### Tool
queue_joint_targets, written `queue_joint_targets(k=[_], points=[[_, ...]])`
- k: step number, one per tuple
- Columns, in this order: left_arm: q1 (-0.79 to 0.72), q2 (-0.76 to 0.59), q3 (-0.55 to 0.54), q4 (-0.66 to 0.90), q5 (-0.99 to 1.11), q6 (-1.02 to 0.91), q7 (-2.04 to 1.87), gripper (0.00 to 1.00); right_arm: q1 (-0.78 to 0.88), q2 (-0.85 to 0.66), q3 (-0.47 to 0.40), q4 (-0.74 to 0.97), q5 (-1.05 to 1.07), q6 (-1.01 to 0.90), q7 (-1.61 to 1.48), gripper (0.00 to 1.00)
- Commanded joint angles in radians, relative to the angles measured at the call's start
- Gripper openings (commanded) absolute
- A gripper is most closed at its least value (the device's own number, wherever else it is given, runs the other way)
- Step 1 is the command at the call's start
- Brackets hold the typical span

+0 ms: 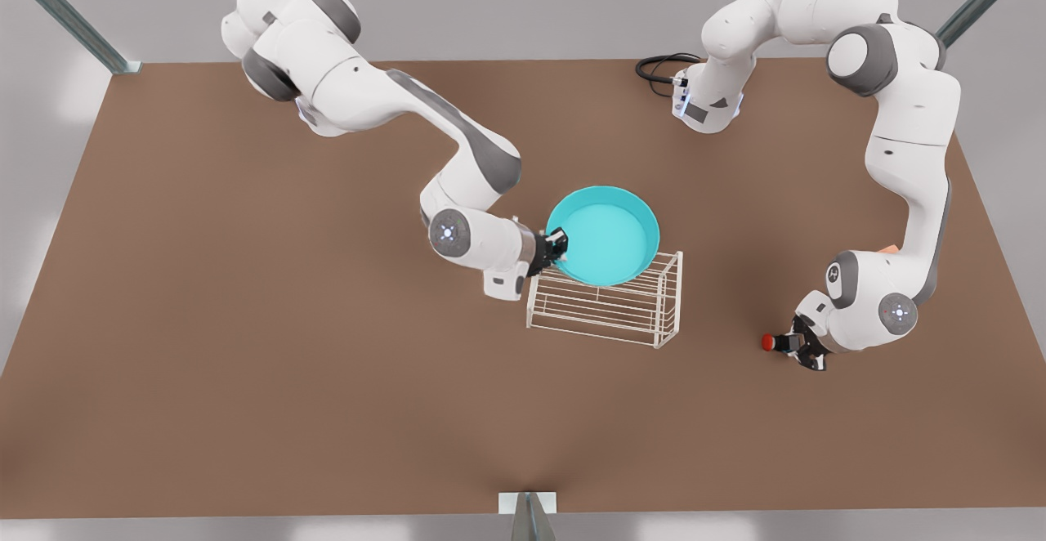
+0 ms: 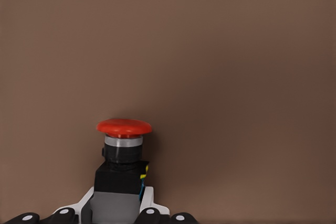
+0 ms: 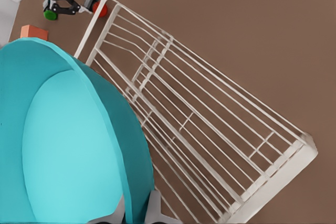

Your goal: Place the plate on the shelf with right arm and place the red button switch in the plate with left arm

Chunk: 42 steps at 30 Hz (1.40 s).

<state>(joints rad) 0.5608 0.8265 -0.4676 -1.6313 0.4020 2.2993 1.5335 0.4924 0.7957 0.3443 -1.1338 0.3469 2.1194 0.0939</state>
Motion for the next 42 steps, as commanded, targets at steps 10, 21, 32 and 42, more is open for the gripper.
queue_joint_targets(k=[10,21,32,42], points=[[0.005,-0.024,-0.008,0.008,-0.002,-0.044,0.005,0.45,0.058,0.083,-0.038,0.058,-0.040,0.264,0.827,0.26],[0.036,-0.194,-0.089,0.080,-0.100,-0.293,0.004,0.42,0.006,-0.012,-0.013,0.052,-0.037,0.157,0.827,1.00],[0.019,-0.394,-0.166,0.039,-0.242,-0.471,-0.004,0.42,-0.399,-0.443,-0.019,0.000,-0.218,-0.653,0.379,1.00],[-0.234,-0.477,-0.163,-0.009,-0.319,-0.472,-0.153,0.41,-0.480,-0.738,-0.314,-0.320,-0.381,-0.684,-0.036,1.00]])
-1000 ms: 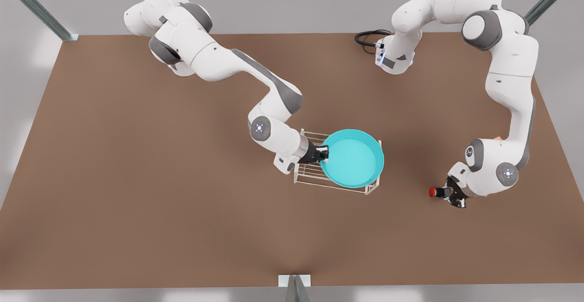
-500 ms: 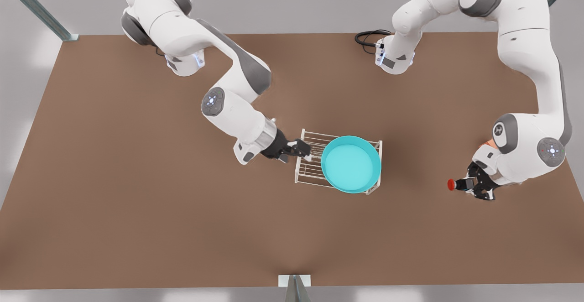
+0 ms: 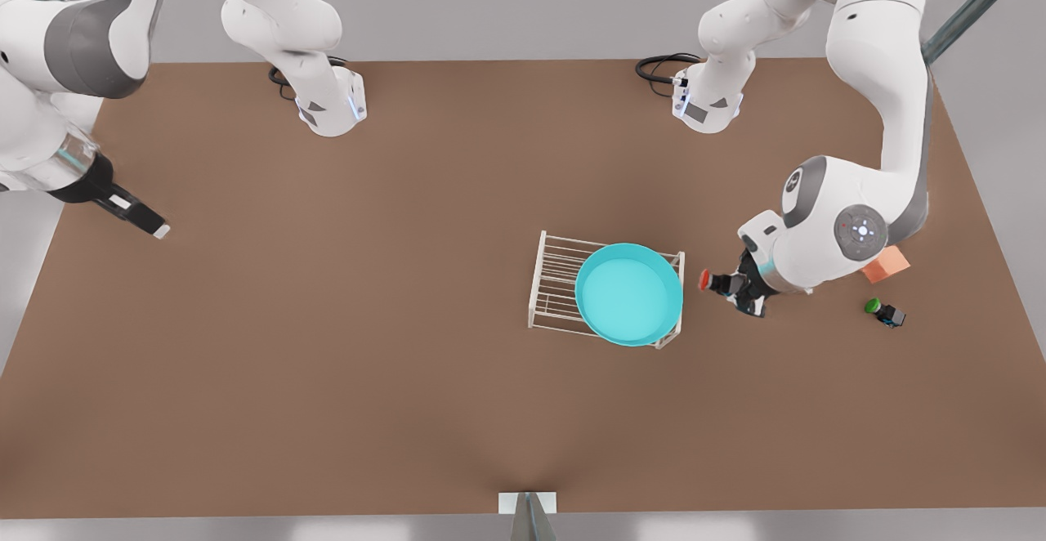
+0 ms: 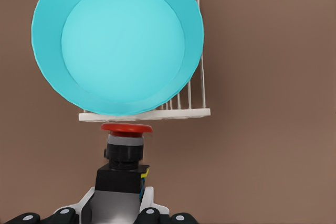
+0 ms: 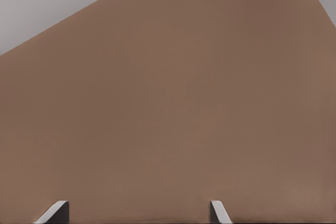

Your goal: Place the plate on the shelf with right arm and place the red button switch in the plate with left arm

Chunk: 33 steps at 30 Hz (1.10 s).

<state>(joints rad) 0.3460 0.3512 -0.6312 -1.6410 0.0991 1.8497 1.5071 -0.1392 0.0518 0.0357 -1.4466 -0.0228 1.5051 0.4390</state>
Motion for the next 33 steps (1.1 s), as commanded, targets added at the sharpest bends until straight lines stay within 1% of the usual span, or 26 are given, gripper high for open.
queue_joint_targets(k=[1,4,9,12,13,14,15,16,17,21,23,24,25,26,27,28,31,32,33], points=[[-0.042,0.000,0.001,0.006,-0.019,-0.020,-0.146,0.41,0.151,0.013,-0.003,0.012,-0.022,-0.066,-0.340,1.00],[-0.096,0.012,0.002,0.055,-0.019,-0.017,-0.220,0.40,0.141,0.026,-0.014,0.015,0.049,-0.063,-0.326,1.00],[-0.166,0.018,0.004,0.055,-0.019,-0.010,-0.331,0.40,0.147,0.034,-0.003,0.015,0.037,-0.063,-0.335,1.00],[-0.199,0.051,0.007,0.055,-0.015,0.000,-0.383,0.40,0.148,0.034,-0.002,0.015,0.012,-0.062,-0.329,1.00],[-0.212,0.061,0.016,0.055,-0.010,0.014,-0.386,0.40,0.145,0.034,-0.003,0.023,0.010,-0.060,-0.329,1.00],[-0.275,0.066,0.082,0.059,-0.012,0.016,-0.393,0.40,0.141,0.034,-0.007,0.038,0.010,-0.059,-0.329,1.00],[-0.303,0.074,0.107,0.072,-0.012,0.016,-0.393,0.40,0.141,0.034,-0.010,0.038,0.014,-0.048,-0.329,1.00],[-0.305,0.074,0.107,0.072,-0.013,0.016,-0.395,0.43,0.145,0.036,-0.008,0.038,0.014,-0.048,-0.329,1.00],[-0.305,0.074,0.108,0.072,-0.015,0.016,-0.401,1.00,0.142,0.036,-0.008,0.038,0.021,-0.048,-0.326,1.00],[-0.302,0.071,0.116,0.072,-0.015,0.014,-0.403,1.00,0.136,0.036,-0.008,0.037,0.012,-0.051,-0.329,1.00],[-0.294,0.054,0.148,0.073,-0.013,0.002,-0.404,1.00,0.138,0.042,-0.007,0.037,0.015,-0.049,-0.329,1.00],[-0.285,0.043,0.186,0.086,-0.015,-0.003,-0.403,1.00,0.139,0.043,-0.005,0.037,0.012,-0.048,-0.329,1.00],[-0.225,0.031,0.214,0.086,-0.027,-0.003,-0.404,1.00,0.138,0.043,-0.005,0.037,0.012,-0.049,-0.330,1.00],[-0.132,0.031,0.252,0.104,-0.097,0.020,-0.404,1.00,0.136,0.043,-0.005,0.038,0.012,-0.049,-0.330,1.00],[-0.101,0.032,0.329,0.115,-0.156,0.034,-0.406,1.00,0.138,0.042,-0.005,0.038,0.012,-0.049,-0.329,1.00],[-0.101,0.031,0.387,0.139,-0.173,0.029,-0.537,1.00,0.136,0.042,-0.008,0.043,0.014,-0.046,-0.327,1.00],[-0.104,0.009,0.389,0.141,-0.159,-0.069,-1.187,1.00,0.135,0.042,-0.010,0.046,0.017,-0.048,-0.325,1.00],[-0.146,0.009,0.383,0.147,-0.151,-0.121,-1.369,1.00,0.135,0.042,-0.011,0.046,0.015,-0.049,-0.324,1.00],[-0.188,0.009,0.383,0.158,-0.133,-0.127,-1.423,1.00,0.132,0.042,-0.019,0.046,0.017,-0.055,-0.335,1.00]])
